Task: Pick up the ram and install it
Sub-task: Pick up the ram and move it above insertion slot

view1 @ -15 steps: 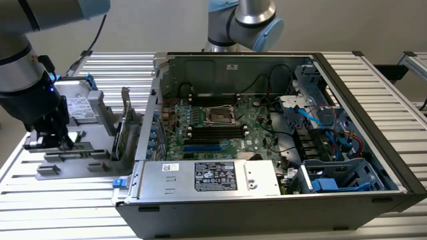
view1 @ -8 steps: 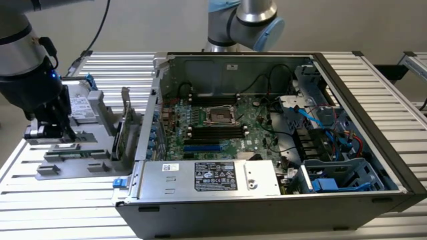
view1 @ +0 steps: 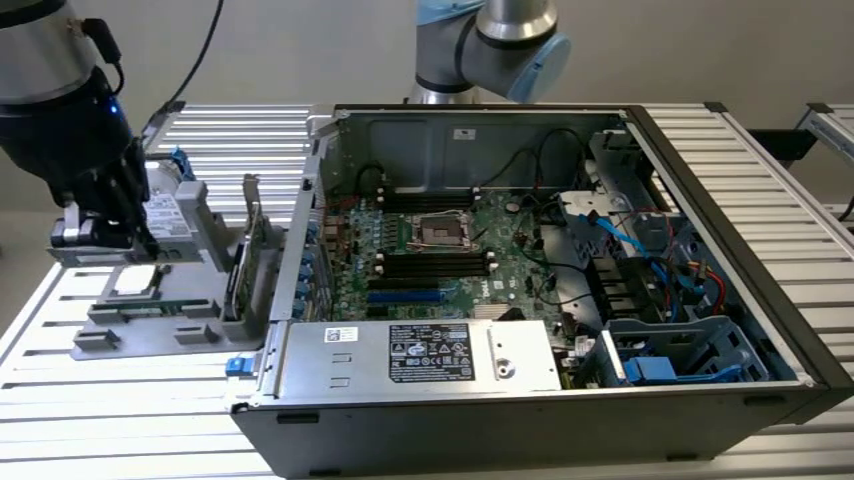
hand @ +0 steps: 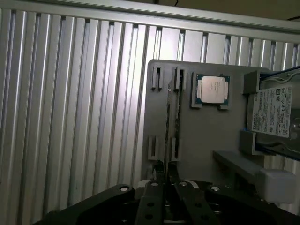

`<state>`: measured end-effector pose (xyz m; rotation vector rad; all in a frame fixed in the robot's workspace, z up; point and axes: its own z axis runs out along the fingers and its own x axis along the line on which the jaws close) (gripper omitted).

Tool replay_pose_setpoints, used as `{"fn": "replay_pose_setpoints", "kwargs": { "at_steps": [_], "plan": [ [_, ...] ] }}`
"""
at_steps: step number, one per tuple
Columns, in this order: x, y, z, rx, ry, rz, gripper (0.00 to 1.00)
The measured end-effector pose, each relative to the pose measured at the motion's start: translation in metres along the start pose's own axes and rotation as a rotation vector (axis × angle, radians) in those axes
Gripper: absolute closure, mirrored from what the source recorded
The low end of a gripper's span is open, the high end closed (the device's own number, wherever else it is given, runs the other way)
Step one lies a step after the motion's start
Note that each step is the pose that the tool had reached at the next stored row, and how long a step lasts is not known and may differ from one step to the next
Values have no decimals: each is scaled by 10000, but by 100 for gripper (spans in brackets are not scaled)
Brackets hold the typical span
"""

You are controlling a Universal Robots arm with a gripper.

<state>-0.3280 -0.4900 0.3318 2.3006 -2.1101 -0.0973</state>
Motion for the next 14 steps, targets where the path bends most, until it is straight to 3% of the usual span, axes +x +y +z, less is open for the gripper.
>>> {"fn": "replay_pose_setpoints", "kwargs": {
  "at_steps": [14],
  "plan": [
    [31,-537,-558,-16,-205,-16,87]
  ]
}}
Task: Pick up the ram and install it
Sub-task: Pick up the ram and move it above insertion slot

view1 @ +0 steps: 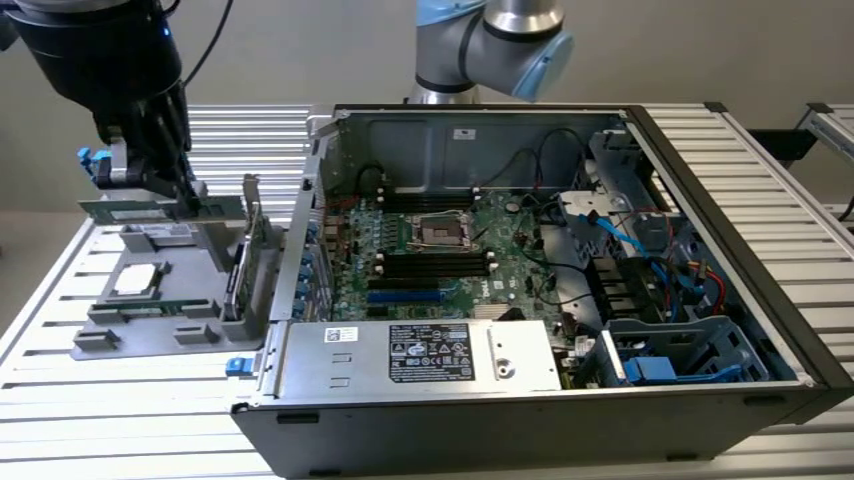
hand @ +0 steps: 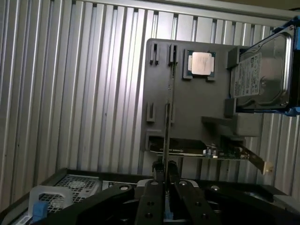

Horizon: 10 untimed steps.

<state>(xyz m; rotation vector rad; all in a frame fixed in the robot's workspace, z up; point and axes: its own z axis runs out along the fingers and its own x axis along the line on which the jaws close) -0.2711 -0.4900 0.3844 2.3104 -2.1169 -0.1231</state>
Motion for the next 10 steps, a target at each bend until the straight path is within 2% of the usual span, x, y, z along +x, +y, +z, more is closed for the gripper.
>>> {"fn": "replay_pose_setpoints", "kwargs": {
  "at_steps": [10],
  "plan": [
    [17,-382,-352,-17,-182,-14,87]
  ]
}}
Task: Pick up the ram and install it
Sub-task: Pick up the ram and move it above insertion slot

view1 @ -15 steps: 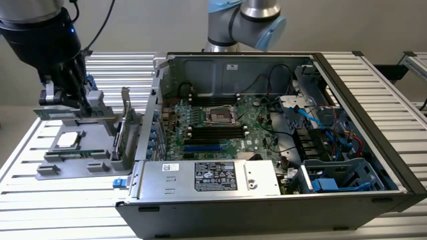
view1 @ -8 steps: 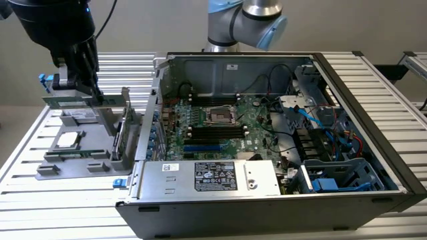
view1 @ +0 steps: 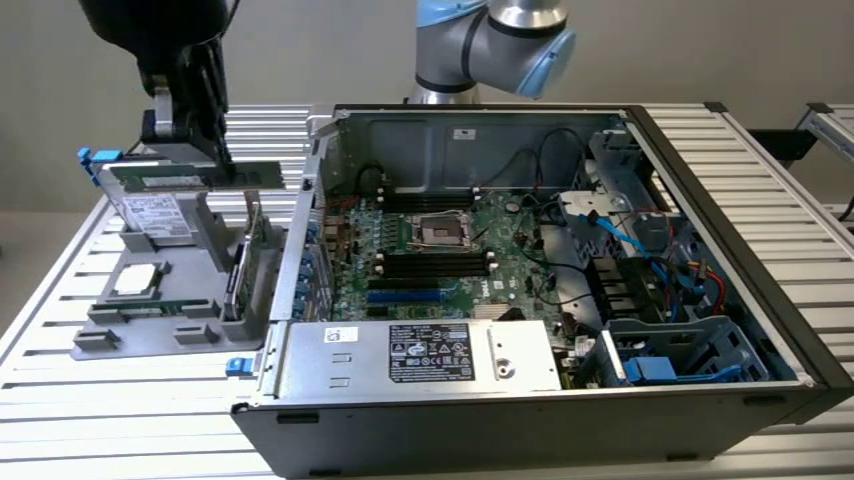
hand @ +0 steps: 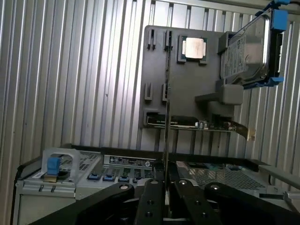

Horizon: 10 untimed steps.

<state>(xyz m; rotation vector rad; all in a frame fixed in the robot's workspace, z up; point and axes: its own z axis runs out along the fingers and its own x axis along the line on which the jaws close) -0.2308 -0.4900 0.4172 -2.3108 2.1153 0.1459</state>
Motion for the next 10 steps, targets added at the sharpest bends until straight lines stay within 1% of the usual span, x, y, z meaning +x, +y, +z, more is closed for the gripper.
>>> {"fn": "replay_pose_setpoints", "kwargs": {
  "at_steps": [5,10],
  "plan": [
    [10,-197,-125,-16,-96,-5,87],
    [24,-406,-195,-33,-177,-10,87]
  ]
}}
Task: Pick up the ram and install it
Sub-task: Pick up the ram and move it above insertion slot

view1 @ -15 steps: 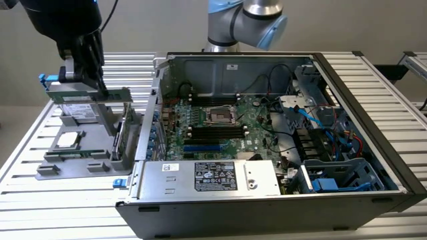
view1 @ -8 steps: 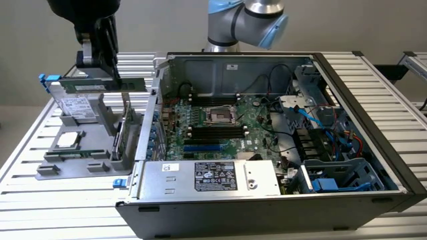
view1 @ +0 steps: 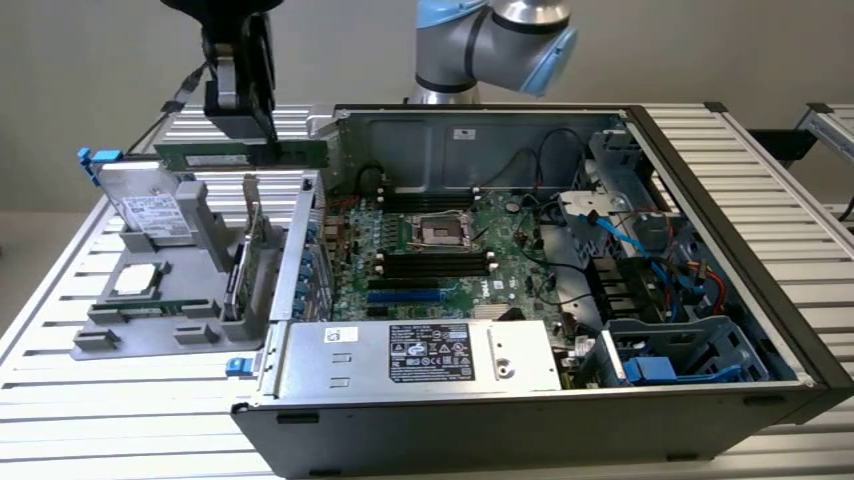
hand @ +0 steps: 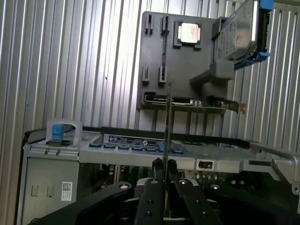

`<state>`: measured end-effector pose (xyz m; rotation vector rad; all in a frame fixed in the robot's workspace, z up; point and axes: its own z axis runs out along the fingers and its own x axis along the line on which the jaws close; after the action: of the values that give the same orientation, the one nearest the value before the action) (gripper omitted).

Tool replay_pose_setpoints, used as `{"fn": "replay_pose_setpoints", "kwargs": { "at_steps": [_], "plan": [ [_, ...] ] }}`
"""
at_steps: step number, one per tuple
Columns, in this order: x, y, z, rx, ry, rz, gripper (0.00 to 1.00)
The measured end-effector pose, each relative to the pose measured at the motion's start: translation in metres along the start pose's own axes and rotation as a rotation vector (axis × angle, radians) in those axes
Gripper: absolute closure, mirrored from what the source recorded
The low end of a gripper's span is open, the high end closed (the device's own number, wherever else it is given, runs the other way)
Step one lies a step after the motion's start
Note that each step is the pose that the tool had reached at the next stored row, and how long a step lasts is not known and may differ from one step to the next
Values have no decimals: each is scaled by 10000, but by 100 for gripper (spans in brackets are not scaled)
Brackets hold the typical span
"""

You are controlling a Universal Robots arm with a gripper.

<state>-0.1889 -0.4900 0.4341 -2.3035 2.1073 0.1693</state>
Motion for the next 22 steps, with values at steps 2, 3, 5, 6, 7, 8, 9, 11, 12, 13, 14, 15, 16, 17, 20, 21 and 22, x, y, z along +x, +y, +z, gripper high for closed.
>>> {"fn": "replay_pose_setpoints", "kwargs": {
  "at_steps": [2,3,5,6,7,8,9,11,12,13,14,15,16,17,20,21,22],
  "plan": [
    [7,-89,-16,-4,-30,-2,87],
    [11,-135,-22,-5,-42,-4,87],
    [18,-225,-30,-7,-65,-4,87],
    [22,-272,-33,-8,-75,-5,87],
    [26,-318,-37,-9,-82,-6,87],
    [30,-360,-40,-10,-88,-6,87],
    [34,-404,-43,-10,-93,-6,87],
    [42,-496,-49,-12,-101,-7,87],
    [45,-541,-52,-12,-104,-7,87],
    [49,-587,-55,-13,-107,-7,87],
    [53,-631,-58,-14,-109,-7,87],
    [57,-677,-62,-16,-110,-8,87],
    [61,-721,-65,-17,-111,-8,87],
    [65,-767,-68,-19,-111,-7,87],
    [77,-902,-72,-26,-111,-6,87],
    [81,-947,-71,-29,-111,-5,87],
    [86,-993,-69,-31,-111,-6,87]
  ]
}}
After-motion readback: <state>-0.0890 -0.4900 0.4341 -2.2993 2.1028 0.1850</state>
